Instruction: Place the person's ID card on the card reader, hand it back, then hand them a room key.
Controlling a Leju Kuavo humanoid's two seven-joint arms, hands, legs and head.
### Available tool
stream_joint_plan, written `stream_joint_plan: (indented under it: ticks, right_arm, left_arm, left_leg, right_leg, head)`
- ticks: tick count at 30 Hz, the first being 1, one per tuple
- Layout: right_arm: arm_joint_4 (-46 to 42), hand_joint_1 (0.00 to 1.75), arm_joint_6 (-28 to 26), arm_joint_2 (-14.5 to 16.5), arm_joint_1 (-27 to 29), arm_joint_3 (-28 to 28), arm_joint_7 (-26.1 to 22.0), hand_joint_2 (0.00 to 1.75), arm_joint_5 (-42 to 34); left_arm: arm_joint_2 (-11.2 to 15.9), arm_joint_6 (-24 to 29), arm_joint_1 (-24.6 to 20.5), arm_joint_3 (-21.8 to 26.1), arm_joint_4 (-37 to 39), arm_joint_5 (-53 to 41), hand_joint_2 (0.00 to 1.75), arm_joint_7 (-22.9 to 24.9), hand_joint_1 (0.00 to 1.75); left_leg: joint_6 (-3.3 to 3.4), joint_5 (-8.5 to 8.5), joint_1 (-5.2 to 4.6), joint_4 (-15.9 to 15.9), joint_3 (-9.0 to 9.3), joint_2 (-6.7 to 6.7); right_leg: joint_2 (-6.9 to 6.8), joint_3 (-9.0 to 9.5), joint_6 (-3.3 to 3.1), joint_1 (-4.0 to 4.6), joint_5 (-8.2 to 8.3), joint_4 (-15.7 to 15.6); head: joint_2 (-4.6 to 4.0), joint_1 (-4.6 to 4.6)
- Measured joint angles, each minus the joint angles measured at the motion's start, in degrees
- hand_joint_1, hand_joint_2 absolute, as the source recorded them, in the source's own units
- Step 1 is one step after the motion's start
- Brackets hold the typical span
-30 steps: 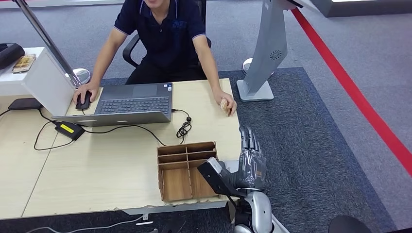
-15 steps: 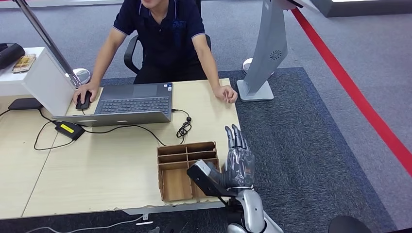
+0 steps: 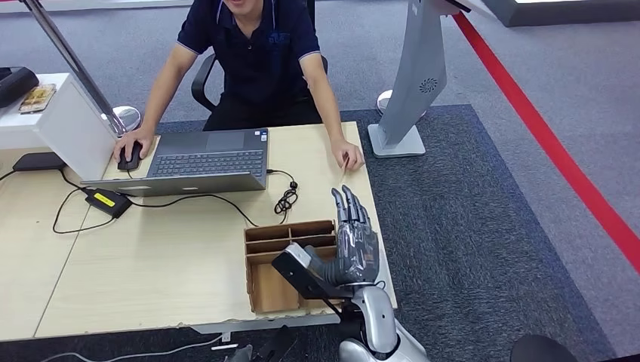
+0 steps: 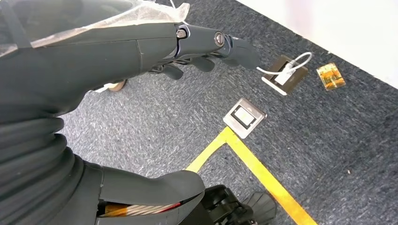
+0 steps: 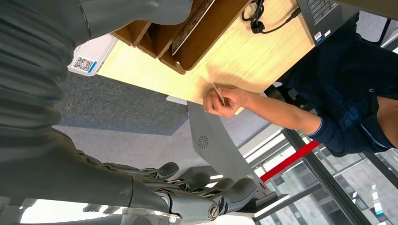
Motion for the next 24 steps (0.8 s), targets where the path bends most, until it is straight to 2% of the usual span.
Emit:
stream_joint_plan:
  ticks: [24]
  right_arm:
    - [7.13, 0.0, -1.78, 1.62, -1.3, 1.05, -0.63, 1.75, -3.23]
  left_arm:
    - [-0.33, -1.98, -1.21, -0.02, -0.83, -3.58, 1.75, 0.41, 0.0]
  left_leg:
    - [0.01, 0.0, 0.0, 0.0, 0.0, 0.0]
  right_leg:
    - [0.0, 0.0, 0.0, 0.0, 0.0, 0.0]
  head:
    - [0.0, 0.01]
